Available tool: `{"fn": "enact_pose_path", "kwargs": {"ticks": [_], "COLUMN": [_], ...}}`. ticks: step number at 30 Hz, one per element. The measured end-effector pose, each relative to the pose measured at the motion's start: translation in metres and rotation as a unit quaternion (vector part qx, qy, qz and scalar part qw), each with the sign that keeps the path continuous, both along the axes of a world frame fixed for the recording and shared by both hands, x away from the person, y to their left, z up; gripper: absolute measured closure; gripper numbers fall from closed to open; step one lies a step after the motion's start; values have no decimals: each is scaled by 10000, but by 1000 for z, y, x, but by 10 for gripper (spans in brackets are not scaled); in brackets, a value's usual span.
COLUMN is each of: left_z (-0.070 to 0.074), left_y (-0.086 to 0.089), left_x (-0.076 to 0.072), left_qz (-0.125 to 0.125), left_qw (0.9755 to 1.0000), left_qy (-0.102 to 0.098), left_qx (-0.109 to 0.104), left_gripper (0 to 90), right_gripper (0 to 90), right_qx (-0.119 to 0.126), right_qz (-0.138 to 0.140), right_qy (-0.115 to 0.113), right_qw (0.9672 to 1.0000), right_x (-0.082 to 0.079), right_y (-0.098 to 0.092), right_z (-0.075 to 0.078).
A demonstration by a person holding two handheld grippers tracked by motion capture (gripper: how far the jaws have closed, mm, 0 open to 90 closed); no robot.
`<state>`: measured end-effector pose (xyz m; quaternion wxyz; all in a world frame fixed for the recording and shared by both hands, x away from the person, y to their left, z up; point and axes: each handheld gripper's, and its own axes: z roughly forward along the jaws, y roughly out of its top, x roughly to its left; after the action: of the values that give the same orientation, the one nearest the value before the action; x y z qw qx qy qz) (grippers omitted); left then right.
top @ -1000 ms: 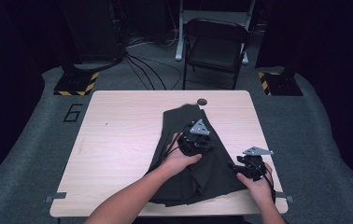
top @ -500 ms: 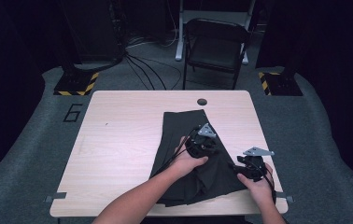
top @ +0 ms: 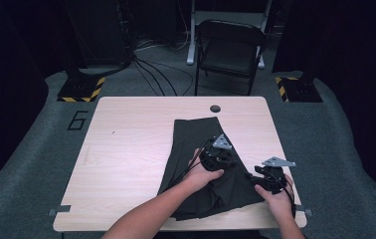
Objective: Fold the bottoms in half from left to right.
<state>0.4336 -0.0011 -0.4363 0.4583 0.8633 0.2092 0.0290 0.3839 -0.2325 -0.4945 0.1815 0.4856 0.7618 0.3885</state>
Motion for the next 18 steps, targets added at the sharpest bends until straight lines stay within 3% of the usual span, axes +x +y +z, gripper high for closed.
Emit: {"fn": "enact_pose_path", "kwargs": {"ticks": [7, 14, 18], "left_z": [-7, -5, 1], "left_y": [-3, -4, 6], "left_x": [0, 0, 4], "left_qz": [15, 77, 322], "left_qw": [10000, 9998, 9995], "left_qy": [72, 146, 35], "left_qx": [-27, -79, -27], "left_gripper": [796, 589, 517], "right_gripper": [468, 468, 470], "right_qx": [4, 74, 53], "right_qz": [-4, -69, -58], "right_qy": [1, 1, -42], "right_qw": [10000, 9999, 10000], "right_x": [0, -1, -1], "right_y": [1, -1, -3], "right_z": [0, 0, 1]}}
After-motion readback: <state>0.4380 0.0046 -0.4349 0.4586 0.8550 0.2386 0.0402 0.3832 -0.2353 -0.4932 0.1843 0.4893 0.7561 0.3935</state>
